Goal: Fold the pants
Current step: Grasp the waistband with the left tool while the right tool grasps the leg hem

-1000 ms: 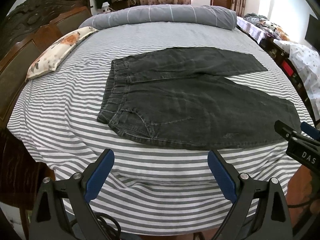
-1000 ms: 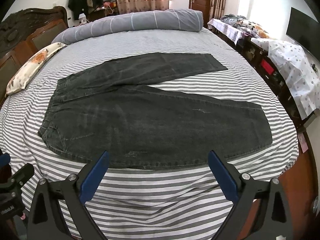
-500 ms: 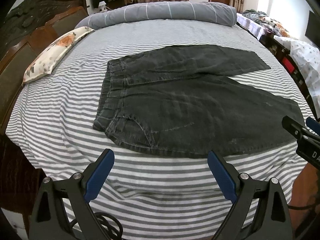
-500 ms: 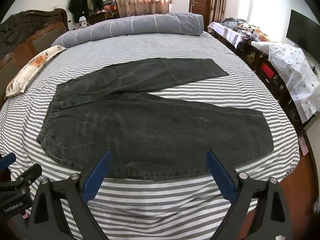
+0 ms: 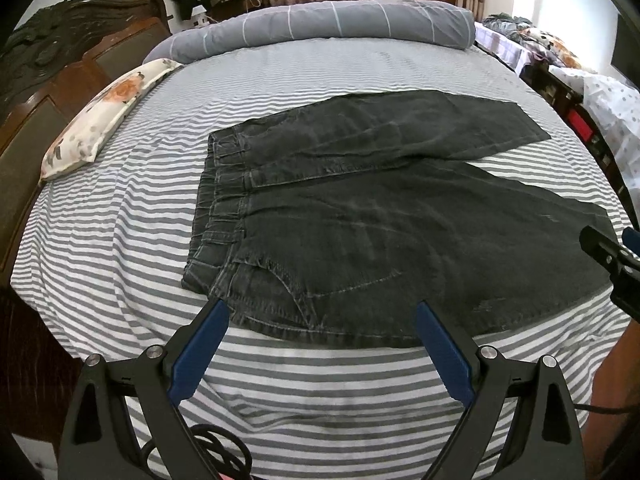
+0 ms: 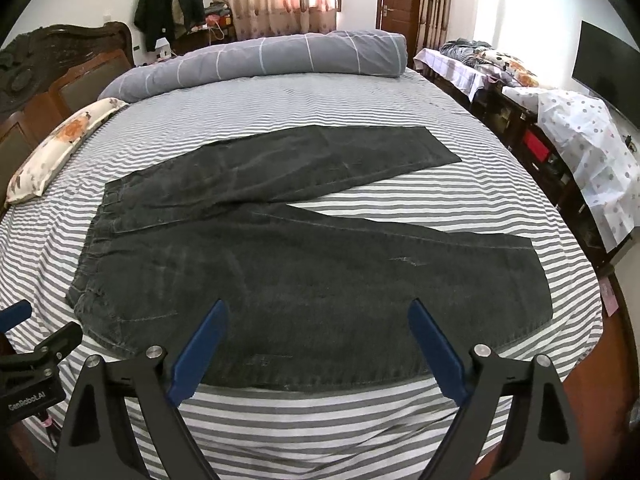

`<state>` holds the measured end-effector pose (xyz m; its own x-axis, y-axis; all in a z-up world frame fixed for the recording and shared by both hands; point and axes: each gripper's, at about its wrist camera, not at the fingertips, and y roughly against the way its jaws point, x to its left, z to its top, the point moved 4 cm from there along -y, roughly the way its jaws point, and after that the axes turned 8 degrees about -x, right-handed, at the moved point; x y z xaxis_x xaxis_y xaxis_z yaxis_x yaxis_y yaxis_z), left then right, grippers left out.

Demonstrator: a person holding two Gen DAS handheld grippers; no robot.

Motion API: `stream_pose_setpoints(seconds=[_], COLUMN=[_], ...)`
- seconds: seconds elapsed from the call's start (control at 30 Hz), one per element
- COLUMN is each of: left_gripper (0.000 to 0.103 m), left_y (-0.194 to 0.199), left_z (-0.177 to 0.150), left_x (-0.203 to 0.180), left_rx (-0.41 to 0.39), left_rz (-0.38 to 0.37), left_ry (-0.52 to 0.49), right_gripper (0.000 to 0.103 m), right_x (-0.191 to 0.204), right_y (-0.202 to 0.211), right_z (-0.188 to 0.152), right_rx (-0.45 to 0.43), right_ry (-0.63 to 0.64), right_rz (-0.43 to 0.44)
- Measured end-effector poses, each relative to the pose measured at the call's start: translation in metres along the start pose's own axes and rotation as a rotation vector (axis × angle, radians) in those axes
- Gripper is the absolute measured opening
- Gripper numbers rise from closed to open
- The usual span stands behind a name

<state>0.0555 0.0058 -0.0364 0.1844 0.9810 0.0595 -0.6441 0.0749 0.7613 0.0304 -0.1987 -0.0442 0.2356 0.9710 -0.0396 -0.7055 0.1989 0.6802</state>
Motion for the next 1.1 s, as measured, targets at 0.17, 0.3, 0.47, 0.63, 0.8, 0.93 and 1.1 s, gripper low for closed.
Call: stream_pose_setpoints(seconds=[0.17,0.3,0.47,0.63,0.8,0.93,1.1], left_gripper=[0.094,0.085,0.059,0.034,0.027,0.023,0.02], left_y=[-0.016,-0.033,-0.061,-0.101,-0.152,-0.198,-0.238], left_z=[0.005,0.014,0.033,0.065,0.094,0.112,0.119], left_x=[0.012,0.034,0.075,0.122,0.157,0.181,0.201], left_rx=[0.021,0.027,0.029,-0.002,-0.024,-0.018,0.001], left_rz=[-0.018,-0.019,-0.025,-0.085,-0.139,-0.161,-0.178], left_ry=[0.034,0.067,0.13,0.213,0.272,0.327,0.357], right_gripper=[0.09,0.09,0.09,0.089,0.089,0.089,0.088], right_x=[0.001,0.003,0.01,0.026,0.044,0.061,0.08], right_y=[-0.013,-0.025,-0.046,-0.075,-0.108,-0.14,-0.177], right_z=[0.003,0.006,0.016,0.028,0.037,0.042,0.044], right_rx=[0.015,0.027,0.026,0.038,0.053,0.08,0.115], right_ry=[0.006,0.015,0.02,0.041,0.046,0.061,0.061], right_rz=[0.001,0.017,0.036,0.062,0.089,0.102,0.117])
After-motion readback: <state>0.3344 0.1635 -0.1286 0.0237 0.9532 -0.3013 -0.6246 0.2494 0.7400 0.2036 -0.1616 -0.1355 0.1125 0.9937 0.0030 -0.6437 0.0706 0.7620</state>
